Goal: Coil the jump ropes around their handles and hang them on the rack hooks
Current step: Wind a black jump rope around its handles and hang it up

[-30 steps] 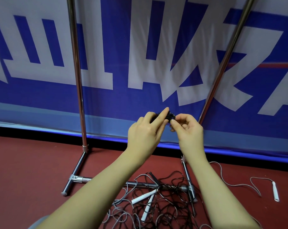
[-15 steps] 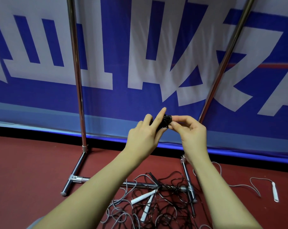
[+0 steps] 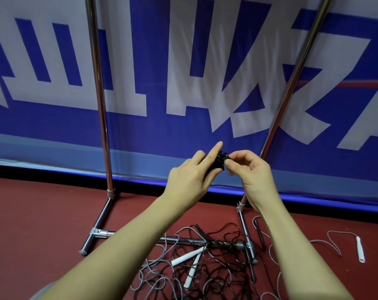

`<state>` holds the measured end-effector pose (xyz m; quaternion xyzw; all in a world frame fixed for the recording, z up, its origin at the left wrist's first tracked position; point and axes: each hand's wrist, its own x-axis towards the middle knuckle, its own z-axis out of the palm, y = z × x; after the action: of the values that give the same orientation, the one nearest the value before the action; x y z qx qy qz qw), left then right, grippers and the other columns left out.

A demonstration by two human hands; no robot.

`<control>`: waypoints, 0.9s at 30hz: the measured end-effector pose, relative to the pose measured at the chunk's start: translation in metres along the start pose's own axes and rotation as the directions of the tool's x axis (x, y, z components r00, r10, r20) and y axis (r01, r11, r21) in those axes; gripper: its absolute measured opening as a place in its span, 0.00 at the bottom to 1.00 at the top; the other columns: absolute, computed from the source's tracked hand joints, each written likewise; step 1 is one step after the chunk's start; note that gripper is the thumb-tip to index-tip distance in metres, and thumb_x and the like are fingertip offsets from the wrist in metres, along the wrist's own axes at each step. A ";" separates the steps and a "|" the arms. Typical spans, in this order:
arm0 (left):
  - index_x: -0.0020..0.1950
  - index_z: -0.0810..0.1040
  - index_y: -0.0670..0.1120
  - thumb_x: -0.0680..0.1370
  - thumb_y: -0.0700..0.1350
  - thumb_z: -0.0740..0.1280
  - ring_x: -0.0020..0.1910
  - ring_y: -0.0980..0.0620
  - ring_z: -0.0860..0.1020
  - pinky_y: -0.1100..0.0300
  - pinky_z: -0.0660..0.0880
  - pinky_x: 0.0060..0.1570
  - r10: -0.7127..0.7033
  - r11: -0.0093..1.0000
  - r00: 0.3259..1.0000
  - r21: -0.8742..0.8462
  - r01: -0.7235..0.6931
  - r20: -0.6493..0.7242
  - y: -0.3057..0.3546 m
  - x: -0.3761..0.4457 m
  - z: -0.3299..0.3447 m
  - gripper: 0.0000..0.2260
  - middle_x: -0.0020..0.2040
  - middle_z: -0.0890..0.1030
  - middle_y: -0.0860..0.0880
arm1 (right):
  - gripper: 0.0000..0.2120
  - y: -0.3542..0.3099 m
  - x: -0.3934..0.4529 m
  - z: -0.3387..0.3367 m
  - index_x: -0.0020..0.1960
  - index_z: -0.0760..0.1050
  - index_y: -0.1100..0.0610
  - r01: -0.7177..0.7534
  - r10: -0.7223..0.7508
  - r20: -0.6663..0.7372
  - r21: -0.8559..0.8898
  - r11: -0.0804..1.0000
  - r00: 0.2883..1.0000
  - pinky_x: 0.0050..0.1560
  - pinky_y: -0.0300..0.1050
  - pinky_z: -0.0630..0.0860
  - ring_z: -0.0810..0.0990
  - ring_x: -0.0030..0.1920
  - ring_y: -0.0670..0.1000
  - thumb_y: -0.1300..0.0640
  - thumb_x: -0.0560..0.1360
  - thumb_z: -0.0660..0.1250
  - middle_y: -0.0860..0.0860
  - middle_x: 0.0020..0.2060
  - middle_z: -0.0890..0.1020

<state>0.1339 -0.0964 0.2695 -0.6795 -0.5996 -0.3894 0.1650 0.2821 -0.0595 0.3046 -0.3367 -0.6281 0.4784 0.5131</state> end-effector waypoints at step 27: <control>0.71 0.71 0.49 0.74 0.61 0.54 0.24 0.50 0.72 0.68 0.52 0.19 -0.015 0.977 0.999 0.212 0.006 0.042 -0.031 -0.001 0.001 0.29 0.32 0.71 0.50 | 0.06 0.010 0.002 0.016 0.42 0.73 0.59 -0.129 0.128 -0.083 0.000 0.992 0.988 0.36 0.36 0.77 0.80 0.33 0.46 0.66 0.76 0.67 0.53 0.33 0.80</control>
<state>0.1046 -0.0896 0.2602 -0.6632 -0.6446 -0.3094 0.2213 0.2656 -0.0587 0.2958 -0.3973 -0.5844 0.4945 0.5060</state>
